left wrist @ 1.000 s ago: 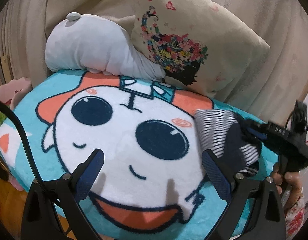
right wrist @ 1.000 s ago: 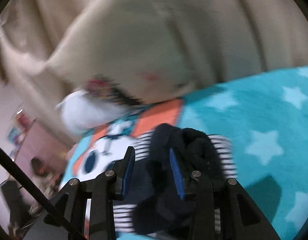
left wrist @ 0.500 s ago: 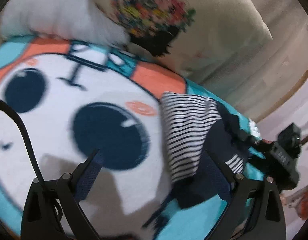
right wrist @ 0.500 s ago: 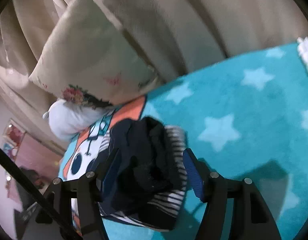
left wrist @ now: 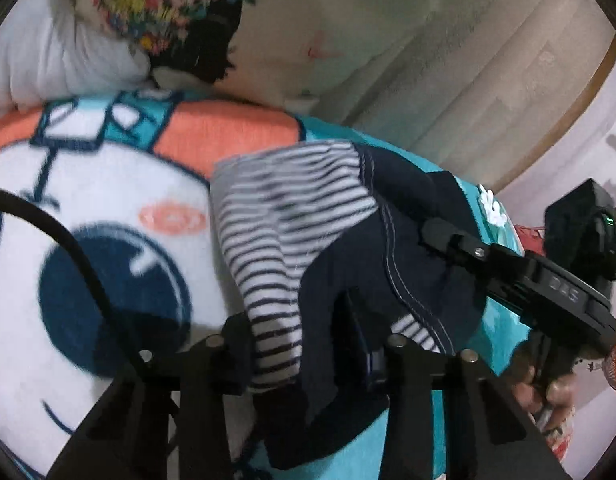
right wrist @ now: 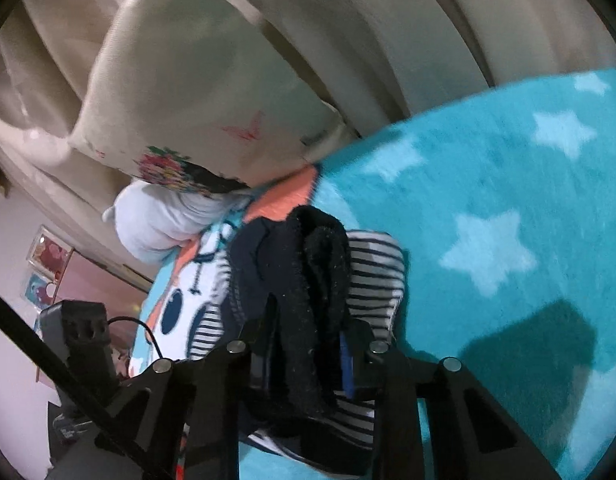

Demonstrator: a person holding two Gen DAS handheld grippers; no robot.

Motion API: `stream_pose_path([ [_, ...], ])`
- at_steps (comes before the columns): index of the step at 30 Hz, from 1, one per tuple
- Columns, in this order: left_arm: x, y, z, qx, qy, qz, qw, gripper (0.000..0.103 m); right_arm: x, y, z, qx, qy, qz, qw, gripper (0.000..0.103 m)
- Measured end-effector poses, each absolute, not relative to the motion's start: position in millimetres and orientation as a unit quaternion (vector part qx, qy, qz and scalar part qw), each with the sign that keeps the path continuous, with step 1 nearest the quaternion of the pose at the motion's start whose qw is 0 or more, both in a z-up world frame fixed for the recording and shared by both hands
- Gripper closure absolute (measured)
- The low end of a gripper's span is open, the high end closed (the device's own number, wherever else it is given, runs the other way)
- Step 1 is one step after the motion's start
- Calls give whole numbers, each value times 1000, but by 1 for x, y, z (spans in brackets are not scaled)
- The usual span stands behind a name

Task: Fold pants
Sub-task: 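Lower the folded pants onto the blanket and open the right gripper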

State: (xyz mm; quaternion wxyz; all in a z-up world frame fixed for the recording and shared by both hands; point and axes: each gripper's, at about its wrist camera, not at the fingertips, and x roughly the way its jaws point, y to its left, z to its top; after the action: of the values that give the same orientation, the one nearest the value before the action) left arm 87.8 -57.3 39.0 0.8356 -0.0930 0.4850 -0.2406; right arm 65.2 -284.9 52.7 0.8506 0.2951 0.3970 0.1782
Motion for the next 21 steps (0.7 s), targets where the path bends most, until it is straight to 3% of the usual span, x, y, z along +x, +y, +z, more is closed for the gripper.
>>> stream_pose_path([
  [5, 105, -64, 52, -60, 476, -209, 852, 63, 74, -282, 63, 290, 380, 170, 861, 76],
  [9, 95, -62, 36, -40, 488, -178, 853, 48, 72, -288, 42, 282, 403, 131, 861, 67],
  [11, 87, -54, 33, -45, 489, -179, 853, 47, 67, -290, 42, 281, 402, 128, 862, 64],
  [14, 67, -43, 41, -54, 476, -172, 861, 43, 52, -291, 63, 257, 368, 108, 887, 62],
  [18, 47, -29, 56, -62, 448, -158, 878, 37, 34, -278, 103, 217, 304, 107, 921, 51],
  [21, 34, -22, 68, -56, 420, -140, 895, 34, 38, -260, 106, 213, 309, 145, 916, 50],
])
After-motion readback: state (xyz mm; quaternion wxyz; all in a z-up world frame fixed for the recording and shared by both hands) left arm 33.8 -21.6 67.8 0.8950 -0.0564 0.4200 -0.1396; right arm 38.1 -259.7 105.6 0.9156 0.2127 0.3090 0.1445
